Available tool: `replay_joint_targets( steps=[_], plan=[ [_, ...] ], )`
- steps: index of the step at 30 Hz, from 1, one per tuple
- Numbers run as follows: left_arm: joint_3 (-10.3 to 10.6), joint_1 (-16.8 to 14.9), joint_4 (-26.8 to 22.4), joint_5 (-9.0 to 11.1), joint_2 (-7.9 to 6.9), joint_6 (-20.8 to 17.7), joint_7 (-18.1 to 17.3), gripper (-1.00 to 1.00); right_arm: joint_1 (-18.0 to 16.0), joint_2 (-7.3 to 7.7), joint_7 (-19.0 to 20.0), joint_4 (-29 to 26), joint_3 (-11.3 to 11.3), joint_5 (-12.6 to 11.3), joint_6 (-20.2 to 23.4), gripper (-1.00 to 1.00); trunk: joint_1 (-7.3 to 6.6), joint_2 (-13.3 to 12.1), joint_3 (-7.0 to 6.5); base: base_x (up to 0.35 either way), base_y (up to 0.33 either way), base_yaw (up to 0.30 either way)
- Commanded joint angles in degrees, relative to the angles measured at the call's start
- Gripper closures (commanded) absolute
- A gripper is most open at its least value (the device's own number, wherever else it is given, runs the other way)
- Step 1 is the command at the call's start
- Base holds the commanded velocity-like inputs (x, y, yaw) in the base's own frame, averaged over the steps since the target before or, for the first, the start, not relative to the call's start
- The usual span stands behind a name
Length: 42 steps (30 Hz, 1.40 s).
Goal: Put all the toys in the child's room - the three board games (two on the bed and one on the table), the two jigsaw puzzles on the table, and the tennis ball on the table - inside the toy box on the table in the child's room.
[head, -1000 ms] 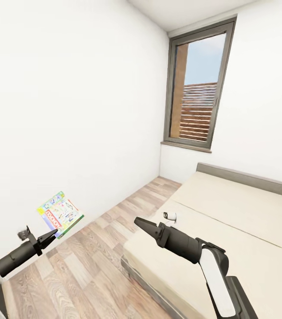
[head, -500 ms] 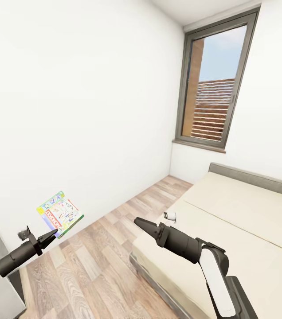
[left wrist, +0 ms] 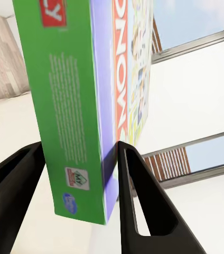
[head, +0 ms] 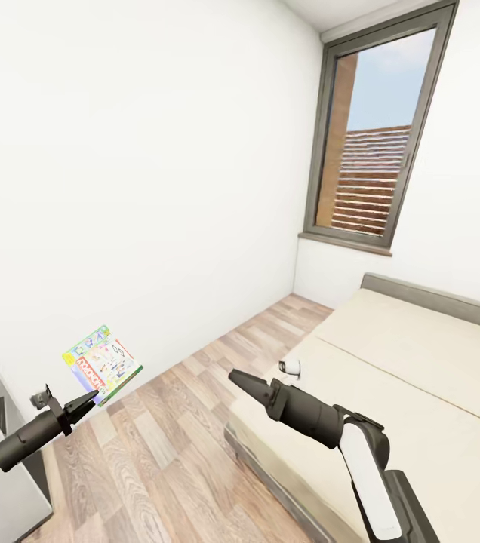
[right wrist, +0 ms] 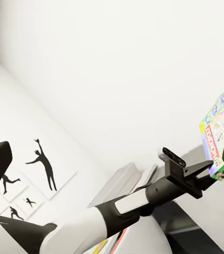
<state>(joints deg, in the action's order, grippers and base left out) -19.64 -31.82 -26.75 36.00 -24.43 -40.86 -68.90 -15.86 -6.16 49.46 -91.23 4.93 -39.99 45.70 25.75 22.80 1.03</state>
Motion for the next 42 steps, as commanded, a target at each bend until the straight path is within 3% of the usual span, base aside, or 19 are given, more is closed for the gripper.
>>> replay_joint_targets(
  steps=[1, 12, 42],
  plan=[
    [-0.04, -0.05, 0.03, 0.21, -0.01, -0.48, -0.1, 1.0, -0.04, -0.01, 0.03, -0.01, -0.06, -0.25, 0.3, -1.0, 0.03, 0.12, 0.2, 0.0, 0.0, 0.067],
    [-0.04, -0.06, 0.03, 0.22, -0.01, -0.45, -0.09, 1.0, -0.04, -0.08, -0.06, -0.01, 0.08, 0.24, 0.27, -1.0, 0.03, 0.12, 0.61, 0.0, -0.13, 0.078],
    [-0.04, -0.08, 0.03, 0.22, -0.01, -0.45, -0.09, 1.0, -0.04, -0.08, -0.07, -0.01, 0.04, 0.26, 0.27, -1.0, 0.03, 0.12, 1.28, 0.0, -0.04, 0.266]
  ],
)
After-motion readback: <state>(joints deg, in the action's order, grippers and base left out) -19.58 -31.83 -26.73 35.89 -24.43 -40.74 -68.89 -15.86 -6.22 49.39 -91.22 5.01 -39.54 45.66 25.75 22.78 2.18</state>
